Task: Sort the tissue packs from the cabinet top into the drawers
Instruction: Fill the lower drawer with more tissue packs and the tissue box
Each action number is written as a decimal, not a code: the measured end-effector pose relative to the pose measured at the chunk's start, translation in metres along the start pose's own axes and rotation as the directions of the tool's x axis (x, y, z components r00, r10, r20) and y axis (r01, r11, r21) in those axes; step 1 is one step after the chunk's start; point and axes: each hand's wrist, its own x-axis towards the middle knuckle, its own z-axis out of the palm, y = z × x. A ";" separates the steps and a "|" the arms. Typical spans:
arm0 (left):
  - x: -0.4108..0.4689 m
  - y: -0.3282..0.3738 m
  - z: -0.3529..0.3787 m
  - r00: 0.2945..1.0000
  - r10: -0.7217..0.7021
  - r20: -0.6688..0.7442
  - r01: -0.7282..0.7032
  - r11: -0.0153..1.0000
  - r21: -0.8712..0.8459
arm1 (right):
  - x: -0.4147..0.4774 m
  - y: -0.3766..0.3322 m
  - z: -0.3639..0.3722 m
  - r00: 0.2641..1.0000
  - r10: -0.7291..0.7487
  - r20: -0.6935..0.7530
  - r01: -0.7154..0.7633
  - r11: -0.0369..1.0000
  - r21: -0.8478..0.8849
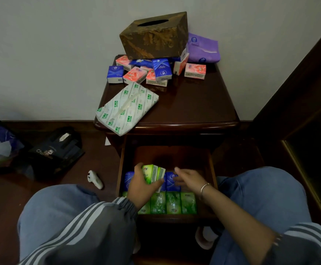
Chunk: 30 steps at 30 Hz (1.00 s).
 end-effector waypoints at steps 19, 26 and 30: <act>-0.016 0.007 0.027 0.888 0.199 0.415 -0.292 0.941 0.173 | 0.006 -0.008 -0.038 0.976 -0.067 -0.209 0.022 0.977 -0.211; 0.009 -0.035 0.017 0.924 0.031 0.381 -0.310 0.644 0.699 | 0.017 0.016 -0.066 0.965 0.130 -0.226 -0.244 0.754 -0.609; 0.010 -0.046 0.020 0.907 -0.099 0.409 -0.263 0.627 0.733 | 0.020 0.020 -0.058 0.969 0.169 -0.178 -0.245 0.667 -0.703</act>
